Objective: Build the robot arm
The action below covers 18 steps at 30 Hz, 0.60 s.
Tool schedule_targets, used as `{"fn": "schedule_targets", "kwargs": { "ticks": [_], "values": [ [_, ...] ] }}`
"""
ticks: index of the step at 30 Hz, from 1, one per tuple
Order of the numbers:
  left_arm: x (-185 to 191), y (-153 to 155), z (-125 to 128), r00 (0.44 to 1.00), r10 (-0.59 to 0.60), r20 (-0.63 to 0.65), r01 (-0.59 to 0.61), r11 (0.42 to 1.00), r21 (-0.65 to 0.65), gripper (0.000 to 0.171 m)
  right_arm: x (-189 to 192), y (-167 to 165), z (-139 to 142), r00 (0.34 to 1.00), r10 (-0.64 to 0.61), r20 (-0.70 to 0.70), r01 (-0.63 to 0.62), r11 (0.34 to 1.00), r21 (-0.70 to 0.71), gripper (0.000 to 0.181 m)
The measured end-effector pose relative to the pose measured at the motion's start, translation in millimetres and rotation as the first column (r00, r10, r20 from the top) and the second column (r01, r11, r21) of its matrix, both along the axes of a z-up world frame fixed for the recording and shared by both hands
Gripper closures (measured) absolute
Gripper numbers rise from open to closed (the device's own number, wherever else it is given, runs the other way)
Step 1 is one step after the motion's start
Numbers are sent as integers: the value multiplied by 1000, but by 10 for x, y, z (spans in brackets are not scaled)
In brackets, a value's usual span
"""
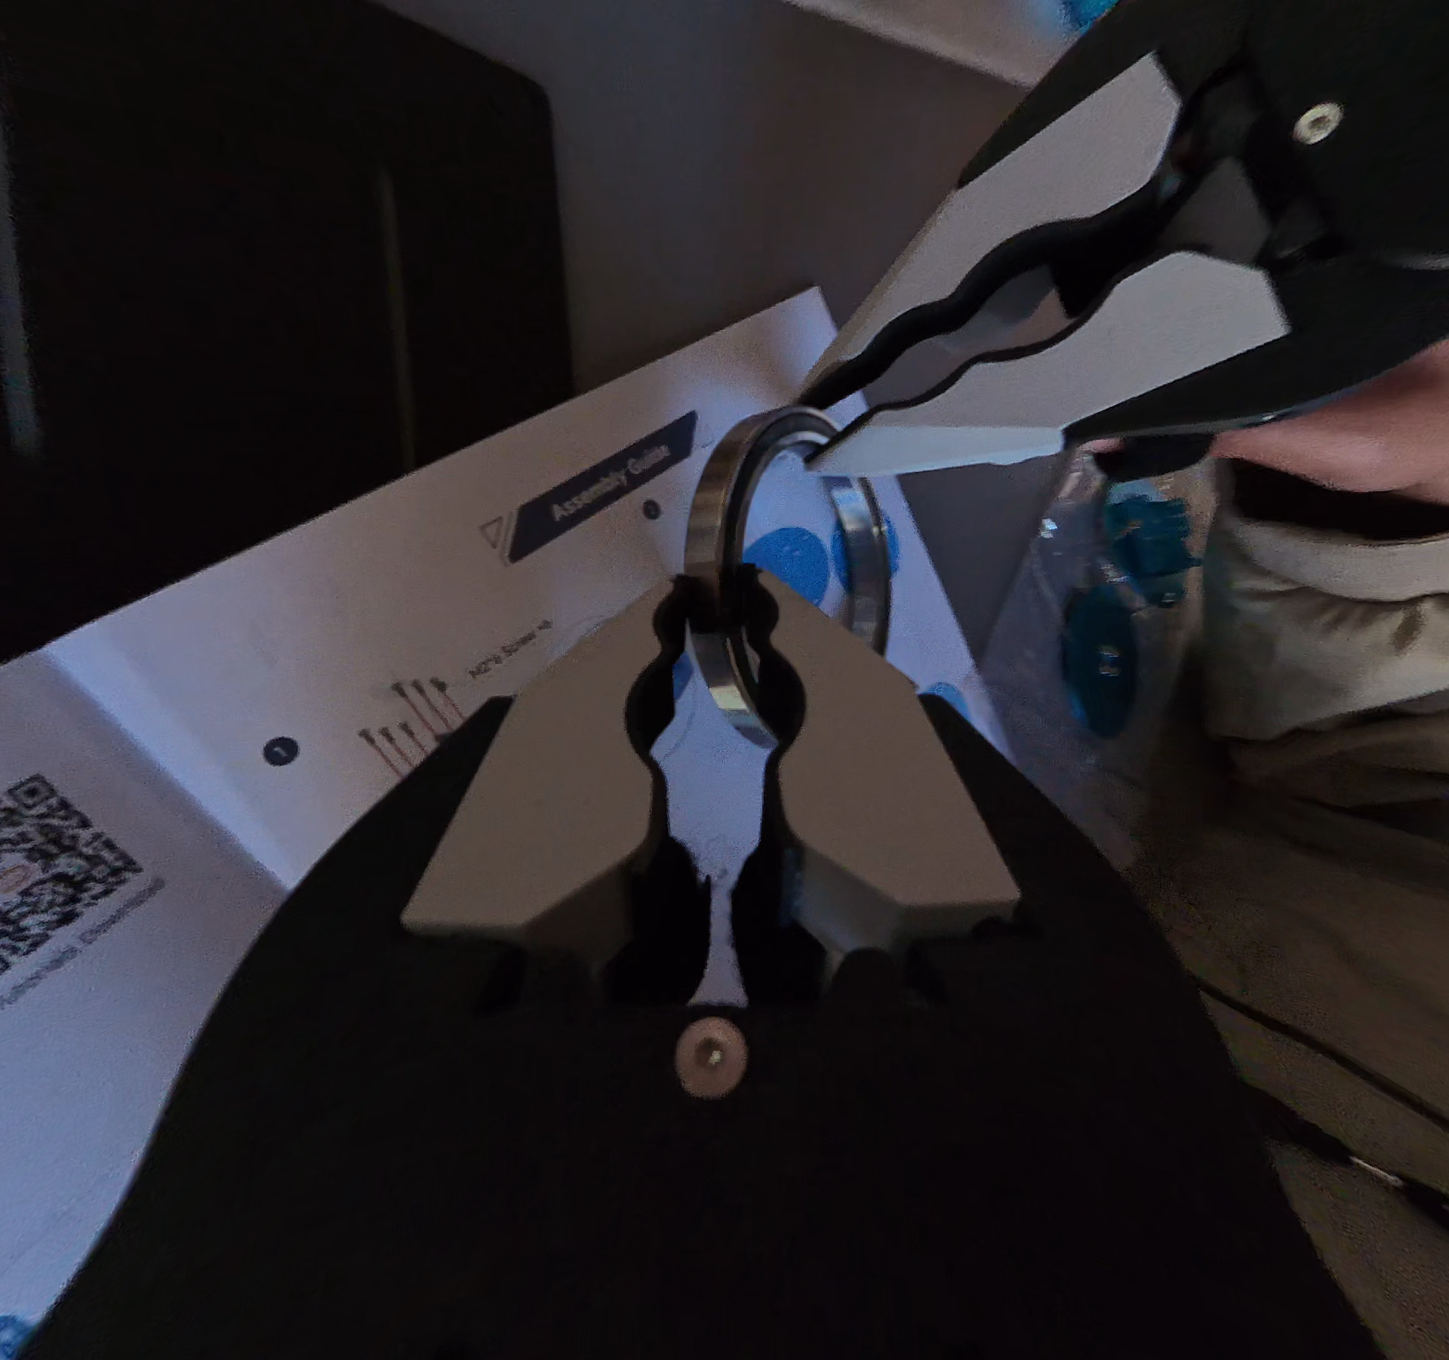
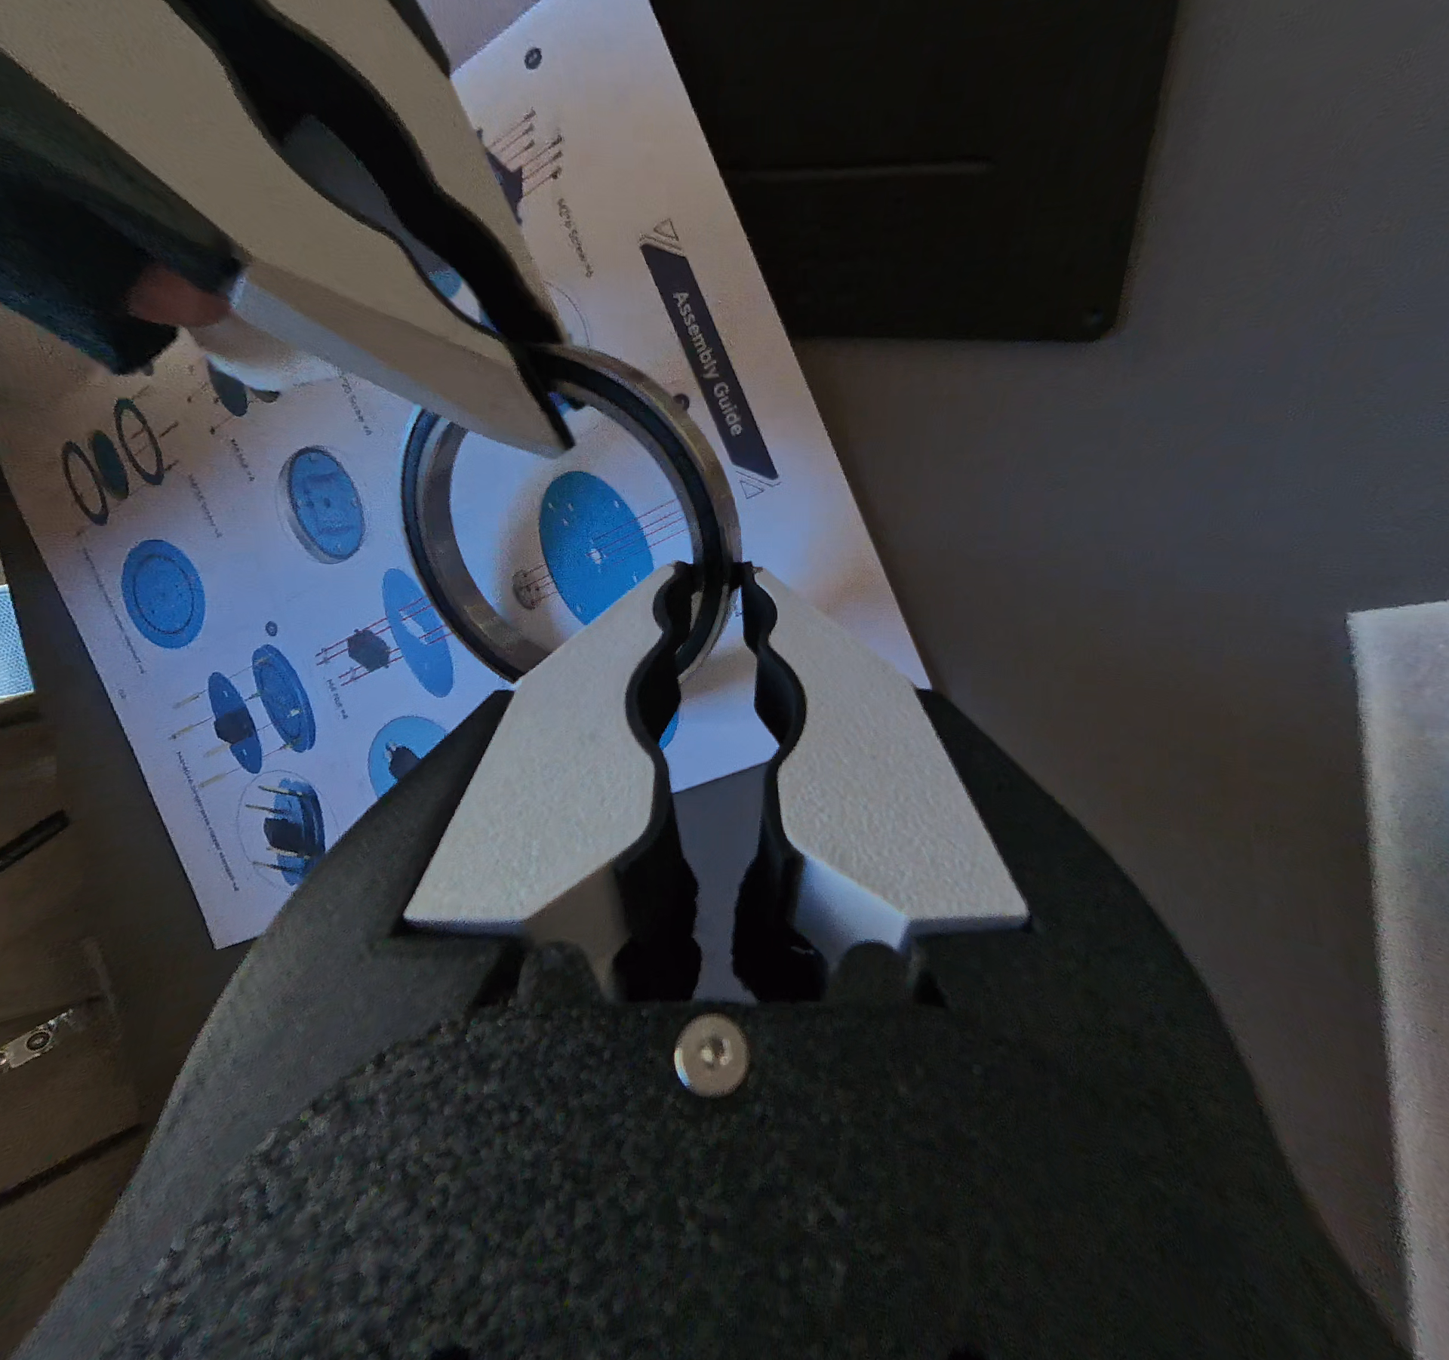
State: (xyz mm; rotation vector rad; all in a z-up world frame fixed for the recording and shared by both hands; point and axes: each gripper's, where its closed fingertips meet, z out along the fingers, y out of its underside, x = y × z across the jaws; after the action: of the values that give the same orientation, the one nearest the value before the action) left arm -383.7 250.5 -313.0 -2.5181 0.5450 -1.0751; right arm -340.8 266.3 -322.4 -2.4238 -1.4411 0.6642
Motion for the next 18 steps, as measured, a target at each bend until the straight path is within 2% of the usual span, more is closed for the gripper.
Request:
{"fn": "schedule_targets", "kwargs": {
  "ticks": [2, 4, 7, 9, 11, 14, 18],
  "values": [
    [-19, 35, -114, 994, -16, -106, 23, 998, 62, 157, 6, 3, -63, 1000, -9, -7, 9, 1000, -20, 169],
    [-23, 86, -108, 987, 4, -159, 20, 989, 149, 156, 22, 13, -120, 1000, -5, -4, 5, 1000, -7, 169],
    [-85, 171, 67, 967, 115, -226, -28, 934, 356, 143, 46, -10, -60, 999, 2, -50, -1, 1000, 12, 163],
    [-70, 88, 250, 959, 174, -222, -54, 886, 460, 141, 152, -95, 168, 995, -2, -98, 7, 999, 45, 162],
    [-50, -90, 384, 949, 227, -218, -80, 845, 529, 141, 361, -292, 485, 987, -4, -159, 19, 995, 96, 160],
    [-72, -378, 365, 903, 319, -288, -104, 812, 574, 141, 874, -710, 805, 977, -44, -208, 84, 979, 186, 154],
    [118, -720, 264, 894, 306, -328, -83, 832, 548, 141, 1530, -1359, 754, 943, -183, -278, 252, 939, 234, 147]
  ]
}}
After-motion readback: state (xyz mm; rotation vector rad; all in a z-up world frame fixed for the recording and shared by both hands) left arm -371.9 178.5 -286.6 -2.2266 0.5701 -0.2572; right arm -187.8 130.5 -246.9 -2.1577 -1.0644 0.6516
